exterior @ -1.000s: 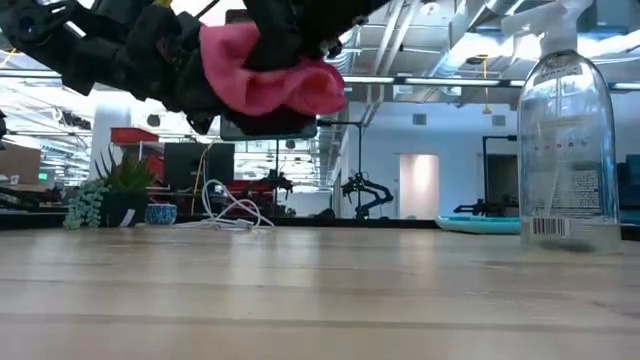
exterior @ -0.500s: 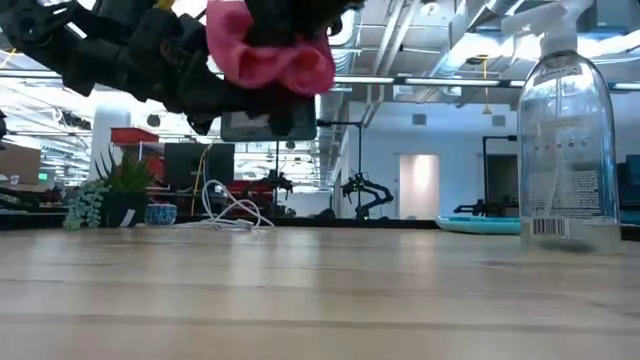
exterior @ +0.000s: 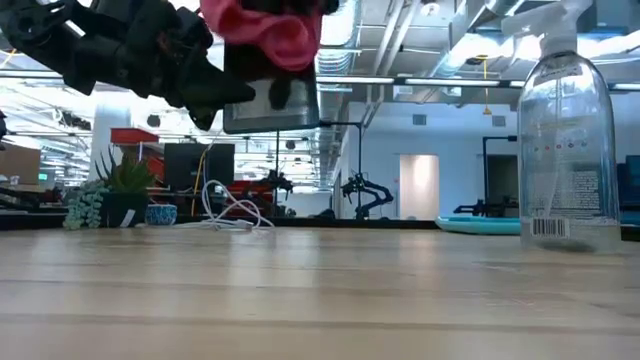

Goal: Apply microfiber cloth
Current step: Wipe the front of the cellphone with the pink microfiber cloth

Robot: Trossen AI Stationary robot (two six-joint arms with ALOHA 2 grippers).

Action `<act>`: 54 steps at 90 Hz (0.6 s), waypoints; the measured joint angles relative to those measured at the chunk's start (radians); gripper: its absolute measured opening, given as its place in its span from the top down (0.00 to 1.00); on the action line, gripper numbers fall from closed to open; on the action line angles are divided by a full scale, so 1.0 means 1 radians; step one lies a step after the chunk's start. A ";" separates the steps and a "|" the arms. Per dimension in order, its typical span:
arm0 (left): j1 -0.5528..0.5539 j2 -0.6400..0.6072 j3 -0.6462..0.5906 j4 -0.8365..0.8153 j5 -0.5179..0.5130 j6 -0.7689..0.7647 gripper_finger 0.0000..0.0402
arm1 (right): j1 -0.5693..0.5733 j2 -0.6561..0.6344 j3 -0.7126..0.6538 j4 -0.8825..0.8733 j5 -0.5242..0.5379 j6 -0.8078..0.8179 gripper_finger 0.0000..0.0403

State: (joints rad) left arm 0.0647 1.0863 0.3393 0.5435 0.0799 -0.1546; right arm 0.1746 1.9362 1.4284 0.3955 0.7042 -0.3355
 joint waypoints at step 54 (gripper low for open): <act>-0.009 0.000 0.001 0.117 0.067 0.011 0.97 | 0.037 0.000 -0.001 0.120 -0.011 -0.090 1.00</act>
State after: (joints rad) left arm 0.0554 1.0859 0.3401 0.6608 0.1467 -0.1436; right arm 0.2115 1.9362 1.4277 0.5152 0.6930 -0.4260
